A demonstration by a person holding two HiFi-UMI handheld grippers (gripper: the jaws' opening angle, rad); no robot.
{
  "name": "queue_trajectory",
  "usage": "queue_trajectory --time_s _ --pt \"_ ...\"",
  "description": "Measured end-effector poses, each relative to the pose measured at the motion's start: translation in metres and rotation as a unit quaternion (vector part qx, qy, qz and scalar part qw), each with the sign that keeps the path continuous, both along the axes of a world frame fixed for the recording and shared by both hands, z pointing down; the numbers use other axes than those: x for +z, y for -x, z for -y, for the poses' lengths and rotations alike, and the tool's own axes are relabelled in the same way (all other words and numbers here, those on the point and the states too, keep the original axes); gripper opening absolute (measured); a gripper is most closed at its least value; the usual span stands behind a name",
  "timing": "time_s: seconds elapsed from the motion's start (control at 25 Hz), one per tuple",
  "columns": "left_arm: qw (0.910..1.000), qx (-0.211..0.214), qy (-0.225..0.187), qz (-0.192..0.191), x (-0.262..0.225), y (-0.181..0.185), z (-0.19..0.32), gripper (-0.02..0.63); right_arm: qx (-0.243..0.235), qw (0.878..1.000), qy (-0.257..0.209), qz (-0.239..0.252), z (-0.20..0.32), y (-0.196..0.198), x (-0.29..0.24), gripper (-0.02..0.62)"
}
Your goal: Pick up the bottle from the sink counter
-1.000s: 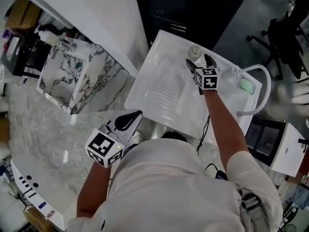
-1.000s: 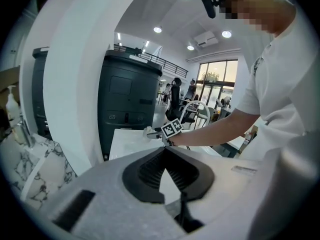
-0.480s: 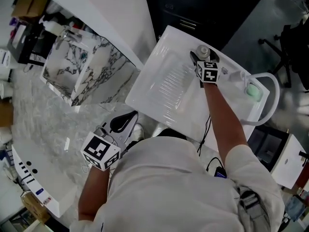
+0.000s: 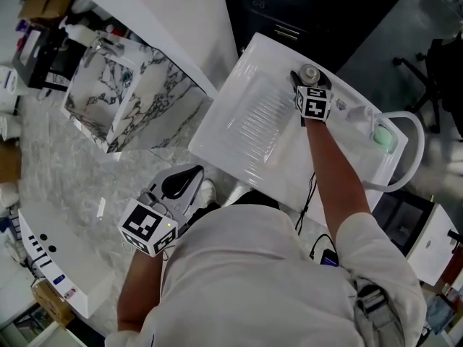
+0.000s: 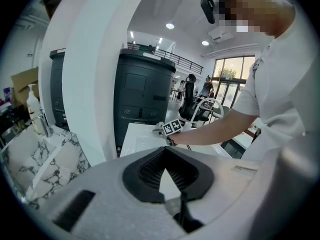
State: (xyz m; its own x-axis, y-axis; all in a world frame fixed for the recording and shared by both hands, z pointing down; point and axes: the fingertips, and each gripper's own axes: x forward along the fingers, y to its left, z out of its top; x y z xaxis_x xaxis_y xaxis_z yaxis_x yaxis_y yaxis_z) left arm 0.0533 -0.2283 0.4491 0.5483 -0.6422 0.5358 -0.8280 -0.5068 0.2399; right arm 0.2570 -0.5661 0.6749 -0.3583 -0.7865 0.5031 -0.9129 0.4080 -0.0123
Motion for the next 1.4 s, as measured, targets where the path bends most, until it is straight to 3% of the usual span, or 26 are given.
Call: queue_trajectory --time_s 0.72,1.4 --pt "1.0000 -0.001 -0.009 -0.002 -0.005 0.018 -0.007 0.006 -0.031 0.999 0.012 -0.012 -0.013 0.007 -0.008 0.350" --pt "0.9975 0.041 -0.037 -0.043 -0.010 0.040 -0.020 0.006 -0.061 0.998 0.010 -0.013 -0.067 0.026 -0.081 0.350"
